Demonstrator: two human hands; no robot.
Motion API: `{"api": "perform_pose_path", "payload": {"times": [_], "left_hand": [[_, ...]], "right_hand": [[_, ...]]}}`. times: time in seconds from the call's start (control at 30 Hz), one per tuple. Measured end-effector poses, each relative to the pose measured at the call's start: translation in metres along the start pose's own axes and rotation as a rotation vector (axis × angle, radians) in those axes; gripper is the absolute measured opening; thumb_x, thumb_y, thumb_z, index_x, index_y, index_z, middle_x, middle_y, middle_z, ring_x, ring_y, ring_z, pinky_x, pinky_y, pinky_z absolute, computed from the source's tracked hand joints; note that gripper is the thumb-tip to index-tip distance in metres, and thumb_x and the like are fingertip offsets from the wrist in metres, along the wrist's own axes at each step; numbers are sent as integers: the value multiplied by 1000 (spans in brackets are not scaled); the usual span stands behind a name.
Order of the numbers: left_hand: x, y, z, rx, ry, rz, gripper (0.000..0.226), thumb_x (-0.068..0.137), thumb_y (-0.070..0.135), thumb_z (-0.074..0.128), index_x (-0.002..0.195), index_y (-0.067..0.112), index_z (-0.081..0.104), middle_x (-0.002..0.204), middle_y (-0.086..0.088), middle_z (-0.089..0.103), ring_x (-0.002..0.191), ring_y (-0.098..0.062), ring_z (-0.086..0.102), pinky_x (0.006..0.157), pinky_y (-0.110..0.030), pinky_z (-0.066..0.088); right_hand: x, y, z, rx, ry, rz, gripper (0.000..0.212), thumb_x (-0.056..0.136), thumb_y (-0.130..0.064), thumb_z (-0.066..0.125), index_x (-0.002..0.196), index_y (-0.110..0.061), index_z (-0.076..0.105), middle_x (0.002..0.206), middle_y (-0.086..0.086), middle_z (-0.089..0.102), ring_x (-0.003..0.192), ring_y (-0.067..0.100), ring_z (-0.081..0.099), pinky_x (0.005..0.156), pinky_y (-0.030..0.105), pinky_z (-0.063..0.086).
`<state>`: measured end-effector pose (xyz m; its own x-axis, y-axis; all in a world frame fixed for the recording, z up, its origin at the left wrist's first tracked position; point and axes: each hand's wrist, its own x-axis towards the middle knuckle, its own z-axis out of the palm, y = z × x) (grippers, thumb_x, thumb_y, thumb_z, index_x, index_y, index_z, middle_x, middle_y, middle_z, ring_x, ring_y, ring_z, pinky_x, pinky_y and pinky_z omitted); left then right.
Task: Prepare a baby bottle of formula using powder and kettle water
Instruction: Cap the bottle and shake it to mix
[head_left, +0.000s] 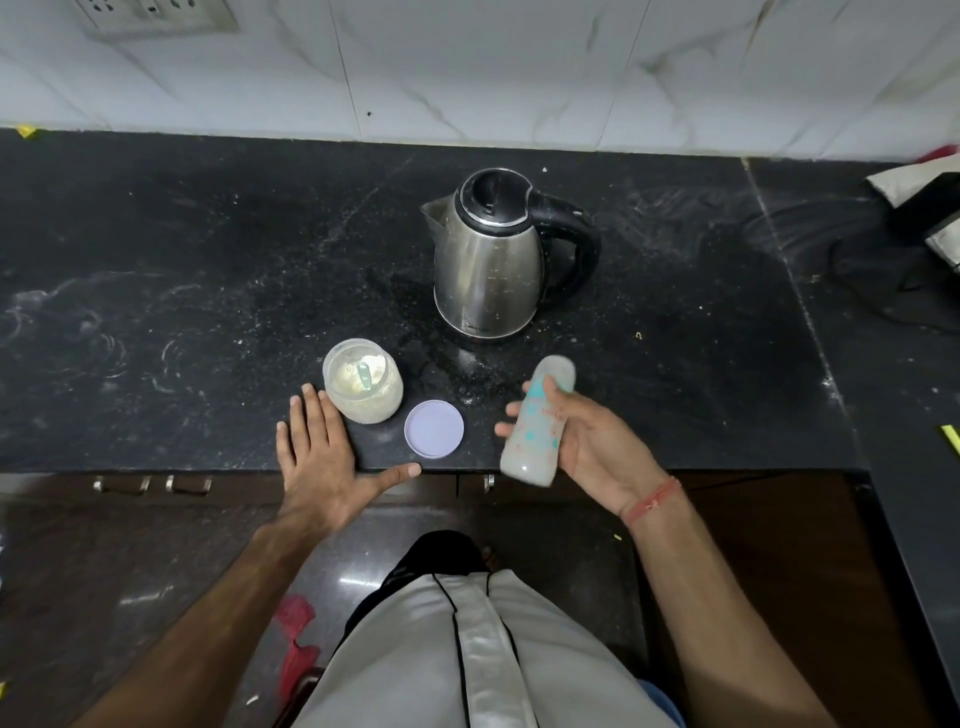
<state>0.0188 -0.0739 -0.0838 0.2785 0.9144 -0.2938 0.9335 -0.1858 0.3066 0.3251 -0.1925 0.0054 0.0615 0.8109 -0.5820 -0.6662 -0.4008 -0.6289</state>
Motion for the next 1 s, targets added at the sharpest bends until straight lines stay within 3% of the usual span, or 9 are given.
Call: {"api": "perform_pose_path", "payload": {"times": [0.17,0.27,0.4,0.53,0.63,0.77,0.9,1.0], "left_hand": [[-1,0,-1,1,-5,5,178,49,122,38,173,6,-16,182,-12,-22,168,-27,-24,136,-55,-10],[-1,1,-1,-8,-3,3,178,49,121,39,173,5,-15,183,-13,-20,169,-28,-22,136,-56,-9],[-1,1,-2,-3,-8,5,178,49,121,38,173,5,-15,183,-13,-20,169,-28,-22,136,-56,-9],[-1,0,-1,-11,-11,3,179,48,121,40,173,6,-15,183,-13,-20,169,-28,-22,136,-56,-9],[0,0,-2,-1,-14,5,179,48,121,39,173,6,-16,182,-13,-21,169,-28,-22,136,-56,-9],[0,0,-1,-1,-11,2,180,47,122,37,173,5,-15,182,-13,-20,169,-29,-21,136,-56,-9],[1,-1,0,5,-9,-2,180,46,123,35,173,5,-14,183,-13,-19,169,-29,-21,136,-56,-8],[0,1,0,10,-12,0,180,45,123,33,173,5,-16,182,-14,-21,169,-29,-21,136,-55,-9]], "right_hand": [[-2,-6,1,-81,-53,33,48,107,-33,63,143,-1,60,122,23,74,113,44,76,104,58,59],[1,-8,-4,81,33,-36,47,104,-36,66,140,-5,60,120,20,75,119,43,75,106,59,57],[-6,-13,-7,-194,-140,94,48,107,-28,66,145,1,58,126,27,72,118,49,73,103,60,58],[-2,-11,-9,25,-104,40,45,107,-31,65,143,-5,59,124,21,71,118,44,73,102,59,58],[-8,-14,-8,-228,-240,135,49,107,-24,64,147,2,56,125,27,70,114,47,72,100,57,59],[-6,-16,-8,-120,-189,102,54,108,-29,64,149,3,52,120,24,71,110,44,73,102,59,59],[-10,-26,-8,-382,-350,164,49,108,-23,62,148,4,56,127,30,67,114,49,70,101,59,57],[-7,-29,-10,-230,-215,89,50,107,-32,64,144,0,58,122,26,69,108,45,73,103,60,58]]}}
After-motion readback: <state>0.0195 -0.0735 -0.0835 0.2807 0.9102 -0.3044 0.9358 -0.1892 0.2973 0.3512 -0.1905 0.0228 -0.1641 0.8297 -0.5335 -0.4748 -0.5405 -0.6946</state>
